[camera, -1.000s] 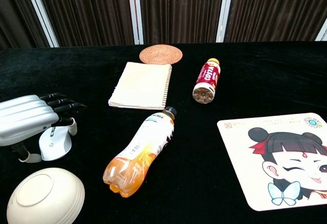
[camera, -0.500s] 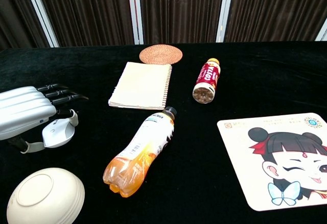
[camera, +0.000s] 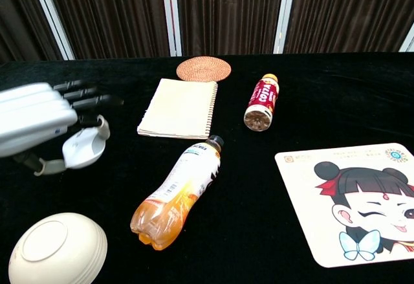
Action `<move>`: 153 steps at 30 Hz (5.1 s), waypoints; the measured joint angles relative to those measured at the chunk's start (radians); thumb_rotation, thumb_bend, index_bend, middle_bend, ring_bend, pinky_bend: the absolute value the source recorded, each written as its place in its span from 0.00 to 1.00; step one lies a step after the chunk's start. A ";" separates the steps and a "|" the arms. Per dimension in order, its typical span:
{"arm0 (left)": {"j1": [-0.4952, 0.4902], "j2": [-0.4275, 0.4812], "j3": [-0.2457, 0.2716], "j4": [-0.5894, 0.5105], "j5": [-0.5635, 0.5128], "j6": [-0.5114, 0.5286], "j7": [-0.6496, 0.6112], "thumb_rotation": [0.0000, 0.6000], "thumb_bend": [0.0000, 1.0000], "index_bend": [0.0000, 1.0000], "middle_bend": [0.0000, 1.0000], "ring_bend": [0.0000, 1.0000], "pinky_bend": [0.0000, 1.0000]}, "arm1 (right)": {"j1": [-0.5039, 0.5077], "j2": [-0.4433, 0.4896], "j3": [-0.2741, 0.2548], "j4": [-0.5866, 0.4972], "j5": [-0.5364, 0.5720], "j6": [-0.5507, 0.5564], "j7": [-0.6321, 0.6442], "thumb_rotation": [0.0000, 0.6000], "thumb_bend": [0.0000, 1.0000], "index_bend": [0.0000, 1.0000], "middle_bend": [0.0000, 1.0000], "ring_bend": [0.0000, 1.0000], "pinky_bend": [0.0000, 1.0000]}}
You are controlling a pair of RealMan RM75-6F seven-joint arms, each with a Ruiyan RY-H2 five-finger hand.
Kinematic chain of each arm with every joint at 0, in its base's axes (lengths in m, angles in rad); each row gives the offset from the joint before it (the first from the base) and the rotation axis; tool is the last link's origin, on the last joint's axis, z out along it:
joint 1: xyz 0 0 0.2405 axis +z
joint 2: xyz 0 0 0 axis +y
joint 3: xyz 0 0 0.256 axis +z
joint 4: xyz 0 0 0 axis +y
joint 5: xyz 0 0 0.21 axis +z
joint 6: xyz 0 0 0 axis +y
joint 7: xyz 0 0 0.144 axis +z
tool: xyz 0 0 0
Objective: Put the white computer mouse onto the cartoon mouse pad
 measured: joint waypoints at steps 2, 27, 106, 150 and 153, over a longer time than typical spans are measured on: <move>-0.014 0.020 -0.020 -0.044 -0.002 -0.002 0.024 1.00 0.38 0.58 0.00 0.00 0.00 | -0.003 0.007 0.003 -0.006 0.001 0.007 0.007 1.00 0.11 0.20 0.00 0.00 0.00; -0.304 -0.123 -0.230 -0.142 -0.241 -0.266 0.331 1.00 0.37 0.58 0.00 0.00 0.00 | -0.001 0.036 0.050 0.036 0.112 -0.032 0.109 1.00 0.11 0.20 0.00 0.00 0.00; -0.424 -0.246 -0.136 -0.070 -0.460 -0.097 0.375 1.00 0.13 0.00 0.00 0.00 0.00 | -0.003 0.042 0.062 0.053 0.137 -0.040 0.139 1.00 0.10 0.20 0.00 0.00 0.00; 0.327 0.221 0.056 0.070 -0.202 0.525 -0.598 1.00 0.09 0.00 0.00 0.00 0.00 | 0.399 -0.210 0.033 0.065 -0.217 -0.345 0.008 1.00 0.00 0.13 0.00 0.00 0.00; 0.330 0.220 0.044 0.083 -0.216 0.506 -0.608 1.00 0.09 0.00 0.00 0.00 0.00 | 0.422 -0.238 0.030 0.104 -0.219 -0.370 0.023 1.00 0.00 0.15 0.00 0.00 0.00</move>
